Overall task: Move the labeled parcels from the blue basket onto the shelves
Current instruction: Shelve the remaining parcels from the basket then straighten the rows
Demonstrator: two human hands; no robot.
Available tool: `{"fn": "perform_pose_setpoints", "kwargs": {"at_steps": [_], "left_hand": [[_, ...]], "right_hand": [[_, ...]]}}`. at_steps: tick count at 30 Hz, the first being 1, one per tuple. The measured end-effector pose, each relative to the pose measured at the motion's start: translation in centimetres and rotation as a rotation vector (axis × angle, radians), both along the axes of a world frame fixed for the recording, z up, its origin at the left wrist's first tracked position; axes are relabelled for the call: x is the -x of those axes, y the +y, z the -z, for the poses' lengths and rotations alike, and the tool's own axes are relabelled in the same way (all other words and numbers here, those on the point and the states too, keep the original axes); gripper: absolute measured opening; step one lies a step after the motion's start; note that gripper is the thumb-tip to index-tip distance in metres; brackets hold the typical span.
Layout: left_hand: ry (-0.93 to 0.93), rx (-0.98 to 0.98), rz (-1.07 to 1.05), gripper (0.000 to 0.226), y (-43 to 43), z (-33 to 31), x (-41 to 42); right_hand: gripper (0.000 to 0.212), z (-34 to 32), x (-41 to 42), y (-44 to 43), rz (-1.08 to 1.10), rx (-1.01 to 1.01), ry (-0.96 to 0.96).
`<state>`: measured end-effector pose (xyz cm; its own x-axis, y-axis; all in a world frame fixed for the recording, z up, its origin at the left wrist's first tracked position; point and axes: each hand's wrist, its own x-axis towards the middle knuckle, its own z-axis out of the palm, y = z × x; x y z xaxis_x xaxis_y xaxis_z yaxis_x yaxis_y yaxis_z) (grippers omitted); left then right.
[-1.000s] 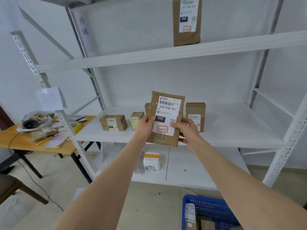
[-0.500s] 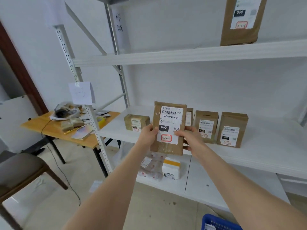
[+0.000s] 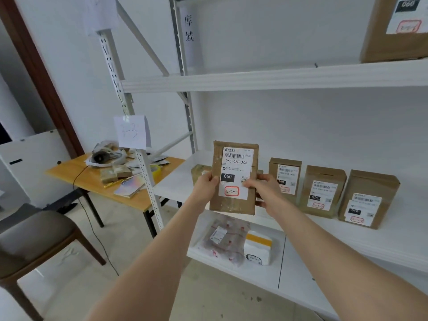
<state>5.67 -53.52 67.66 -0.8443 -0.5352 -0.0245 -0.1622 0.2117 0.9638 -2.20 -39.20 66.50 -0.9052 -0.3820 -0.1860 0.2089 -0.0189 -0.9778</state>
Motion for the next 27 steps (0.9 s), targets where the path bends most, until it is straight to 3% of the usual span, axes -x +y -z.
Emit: {"fn": "perform_pose_setpoints", "kwargs": {"at_steps": [4,9,16,20,27], "left_hand": [[0.005,-0.051,0.051,0.025,-4.3,-0.4,1.8],[0.011,-0.026,0.112,0.03,-11.2,-1.6,4.0],[0.071,0.114,0.058,0.04,-20.2,-5.0,7.0],[0.133,0.124,0.085,0.026,-22.2,-7.6,7.9],[0.249,0.187,0.053,0.033,-22.4,-12.5,7.6]], "right_hand": [[0.039,-0.2,1.3,-4.2,0.041,-0.009,0.006],[0.054,-1.4,2.2,-10.8,0.114,-0.002,0.014],[0.05,-5.5,2.4,-18.7,0.228,0.053,0.094],[0.053,-8.2,2.8,-20.7,0.264,0.039,0.161],[0.053,-12.7,2.7,-21.1,0.273,0.054,0.268]]}}
